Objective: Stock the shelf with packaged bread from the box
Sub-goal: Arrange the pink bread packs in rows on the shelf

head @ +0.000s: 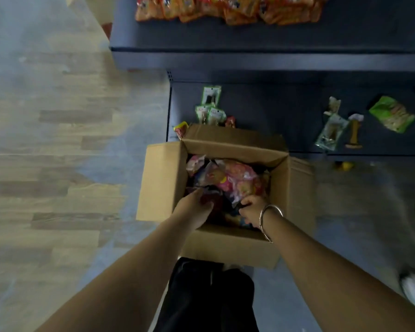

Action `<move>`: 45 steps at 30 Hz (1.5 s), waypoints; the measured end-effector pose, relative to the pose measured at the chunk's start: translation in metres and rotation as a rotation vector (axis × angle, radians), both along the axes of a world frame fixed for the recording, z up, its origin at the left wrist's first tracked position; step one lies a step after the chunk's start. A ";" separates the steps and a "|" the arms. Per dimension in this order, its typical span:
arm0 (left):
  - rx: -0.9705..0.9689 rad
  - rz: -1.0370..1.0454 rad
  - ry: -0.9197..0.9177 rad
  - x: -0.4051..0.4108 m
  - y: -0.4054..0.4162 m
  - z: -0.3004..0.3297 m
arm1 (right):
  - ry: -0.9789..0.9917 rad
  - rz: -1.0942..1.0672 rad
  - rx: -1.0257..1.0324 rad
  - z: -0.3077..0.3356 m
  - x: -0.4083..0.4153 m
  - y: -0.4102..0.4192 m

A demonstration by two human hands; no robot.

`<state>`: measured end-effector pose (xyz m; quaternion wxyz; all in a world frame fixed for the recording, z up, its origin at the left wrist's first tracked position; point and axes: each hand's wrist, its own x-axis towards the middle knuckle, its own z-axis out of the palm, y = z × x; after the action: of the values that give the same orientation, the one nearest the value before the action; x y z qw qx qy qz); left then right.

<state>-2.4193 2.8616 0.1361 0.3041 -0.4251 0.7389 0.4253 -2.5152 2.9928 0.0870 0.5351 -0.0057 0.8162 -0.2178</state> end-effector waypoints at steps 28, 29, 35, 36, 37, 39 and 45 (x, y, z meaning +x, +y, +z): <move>-0.097 0.320 0.314 -0.096 0.067 -0.290 | 0.121 -0.343 0.066 -0.258 -0.047 0.081; -0.122 0.294 0.313 -0.097 0.067 -0.287 | 0.120 -0.336 0.068 -0.254 -0.046 0.081; -0.236 0.160 0.344 -0.086 0.057 -0.225 | 0.092 -0.336 0.046 -0.198 -0.040 0.083; -0.224 0.142 0.353 -0.082 0.053 -0.208 | 0.089 -0.353 0.037 -0.182 -0.039 0.081; -0.192 0.128 0.356 -0.078 0.047 -0.192 | 0.085 -0.385 0.023 -0.163 -0.037 0.078; -0.124 0.121 0.366 -0.069 0.036 -0.153 | 0.068 -0.417 -0.012 -0.130 -0.039 0.076; 0.041 0.253 0.455 -0.069 0.008 0.018 | 0.014 -0.301 -0.110 0.032 -0.057 0.054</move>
<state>-2.4879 2.8693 0.1541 0.0830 -0.4014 0.7203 0.5596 -2.5726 3.0466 0.1186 0.4895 0.0858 0.7986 -0.3395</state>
